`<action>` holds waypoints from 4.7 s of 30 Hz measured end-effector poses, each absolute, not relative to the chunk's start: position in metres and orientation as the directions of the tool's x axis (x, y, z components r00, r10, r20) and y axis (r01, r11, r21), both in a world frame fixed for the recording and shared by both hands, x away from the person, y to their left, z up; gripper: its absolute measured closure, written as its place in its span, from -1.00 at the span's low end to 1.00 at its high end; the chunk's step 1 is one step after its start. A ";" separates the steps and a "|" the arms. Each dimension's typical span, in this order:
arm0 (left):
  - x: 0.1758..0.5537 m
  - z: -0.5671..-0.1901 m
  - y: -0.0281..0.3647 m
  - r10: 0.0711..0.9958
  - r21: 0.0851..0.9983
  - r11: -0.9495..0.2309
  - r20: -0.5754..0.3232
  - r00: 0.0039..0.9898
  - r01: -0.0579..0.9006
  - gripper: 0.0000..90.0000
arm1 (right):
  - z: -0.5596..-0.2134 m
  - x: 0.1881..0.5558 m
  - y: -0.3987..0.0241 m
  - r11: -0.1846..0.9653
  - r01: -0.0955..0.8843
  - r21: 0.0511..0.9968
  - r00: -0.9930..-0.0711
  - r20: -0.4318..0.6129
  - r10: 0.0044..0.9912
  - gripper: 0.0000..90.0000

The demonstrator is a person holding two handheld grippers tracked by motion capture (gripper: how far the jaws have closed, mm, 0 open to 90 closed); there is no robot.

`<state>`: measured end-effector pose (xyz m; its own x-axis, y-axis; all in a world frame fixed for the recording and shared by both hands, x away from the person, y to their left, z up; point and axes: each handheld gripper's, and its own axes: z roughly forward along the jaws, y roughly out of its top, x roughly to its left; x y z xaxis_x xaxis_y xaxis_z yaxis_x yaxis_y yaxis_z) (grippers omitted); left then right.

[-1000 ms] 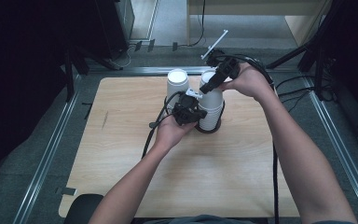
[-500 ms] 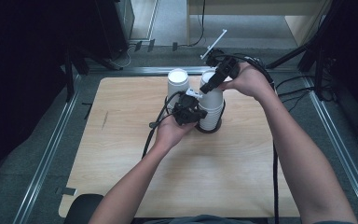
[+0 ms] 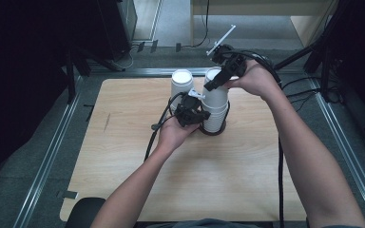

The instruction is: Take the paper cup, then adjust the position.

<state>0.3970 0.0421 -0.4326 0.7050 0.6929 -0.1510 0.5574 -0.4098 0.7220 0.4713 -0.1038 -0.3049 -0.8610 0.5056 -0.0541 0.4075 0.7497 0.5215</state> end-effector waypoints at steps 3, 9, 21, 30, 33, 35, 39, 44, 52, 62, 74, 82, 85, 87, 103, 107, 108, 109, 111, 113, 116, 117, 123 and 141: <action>0.397 -0.432 0.042 0.694 0.721 -0.409 -0.153 0.704 0.560 0.90 | -0.301 0.471 -0.103 0.750 0.407 0.522 -0.860 -0.058 0.507 -0.46; 0.397 -0.432 0.042 0.681 0.720 -0.411 -0.165 0.713 0.559 0.79 | -0.286 0.468 -0.104 0.750 0.411 0.517 -0.860 -0.054 0.508 -0.46; 0.395 -0.430 0.044 0.658 0.726 -0.419 -0.170 0.733 0.545 0.58 | -0.237 0.456 -0.111 0.725 0.426 0.541 -0.842 -0.056 0.536 -0.46; 0.391 -0.426 0.053 0.629 0.728 -0.421 -0.195 0.753 0.541 0.37 | -0.208 0.444 -0.122 0.731 0.436 0.525 -0.848 -0.033 0.529 -0.46; 0.387 -0.424 0.056 0.609 0.728 -0.433 -0.197 0.768 0.531 0.30 | -0.206 0.437 -0.130 0.736 0.426 0.526 -0.859 -0.020 0.512 -0.46; 0.384 -0.423 0.060 0.593 0.732 -0.429 -0.213 0.776 0.529 0.27 | -0.206 0.432 -0.135 0.742 0.418 0.524 -0.864 -0.022 0.503 -0.46; 0.378 -0.419 0.069 0.561 0.745 -0.422 -0.234 0.794 0.517 0.21 | -0.212 0.421 -0.146 0.742 0.413 0.528 -0.875 0.003 0.485 -0.46; 0.372 -0.416 0.078 0.537 0.747 -0.430 -0.240 0.808 0.507 0.12 | -0.226 0.407 -0.153 0.752 0.393 0.529 -0.891 0.018 0.453 -0.46; 0.362 -0.416 0.091 0.472 0.763 -0.459 -0.225 0.852 0.455 0.01 | -0.259 0.392 -0.162 0.756 0.367 0.542 -0.912 0.050 0.407 -0.46; 0.355 -0.428 0.106 0.436 0.756 -0.493 -0.214 0.874 0.431 -0.04 | -0.305 0.378 -0.159 0.770 0.321 0.552 -0.938 0.072 0.339 -0.47; 0.349 -0.440 0.115 0.382 0.776 -0.502 -0.197 0.903 0.382 -0.22 | -0.363 0.366 -0.158 0.760 0.303 0.575 -0.949 0.110 0.295 -0.47; 0.348 -0.450 0.117 0.388 0.741 -0.526 -0.228 0.893 0.418 -0.54 | -0.395 0.361 -0.155 0.725 0.329 0.605 -0.943 0.165 0.290 -0.47; 0.348 -0.453 0.119 0.390 0.738 -0.519 -0.244 0.888 0.431 -0.63 | -0.403 0.358 -0.150 0.726 0.315 0.612 -0.948 0.169 0.269 -0.47; 0.348 -0.455 0.120 0.382 0.736 -0.519 -0.255 0.888 0.434 -0.67 | -0.407 0.357 -0.148 0.725 0.310 0.614 -0.950 0.165 0.267 -0.47; 0.344 -0.472 0.111 0.293 0.721 -0.569 -0.273 0.916 0.397 -1.00 | -0.436 0.355 -0.138 0.694 0.321 0.645 -0.947 0.206 0.247 -0.47; 0.342 -0.476 0.103 0.278 0.714 -0.591 -0.257 0.926 0.375 -1.00 | -0.436 0.354 -0.134 0.687 0.316 0.655 -0.949 0.209 0.237 -0.47; 0.342 -0.477 0.102 0.278 0.714 -0.590 -0.258 0.925 0.376 -1.00 | -0.436 0.354 -0.134 0.683 0.322 0.655 -0.947 0.216 0.239 -0.47; 0.342 -0.477 0.101 0.274 0.717 -0.590 -0.255 0.927 0.372 -1.00 | -0.436 0.354 -0.134 0.681 0.322 0.657 -0.947 0.218 0.238 -0.47; 0.343 -0.479 0.098 0.265 0.717 -0.591 -0.261 0.928 0.371 -1.00 | -0.435 0.355 -0.133 0.672 0.326 0.665 -0.945 0.222 0.239 -0.47; 0.343 -0.481 0.096 0.260 0.713 -0.596 -0.263 0.929 0.368 -1.00 | -0.435 0.355 -0.133 0.666 0.328 0.670 -0.945 0.223 0.241 -0.47; 0.344 -0.484 0.091 0.254 0.713 -0.602 -0.255 0.933 0.359 -1.00 | -0.435 0.355 -0.131 0.664 0.326 0.673 -0.945 0.223 0.238 -0.47; 0.343 -0.484 0.090 0.253 0.715 -0.601 -0.254 0.934 0.357 -1.00 | -0.435 0.355 -0.130 0.666 0.323 0.672 -0.946 0.220 0.237 -0.47; 0.342 -0.485 0.083 0.208 0.724 -0.602 -0.264 0.942 0.336 -1.00 | -0.429 0.352 -0.125 0.653 0.315 0.688 -0.949 0.216 0.230 -0.46; 0.341 -0.482 0.084 0.191 0.765 -0.569 -0.235 0.953 0.303 -0.83 | -0.412 0.349 -0.132 0.572 0.326 0.753 -0.945 0.239 0.225 -0.46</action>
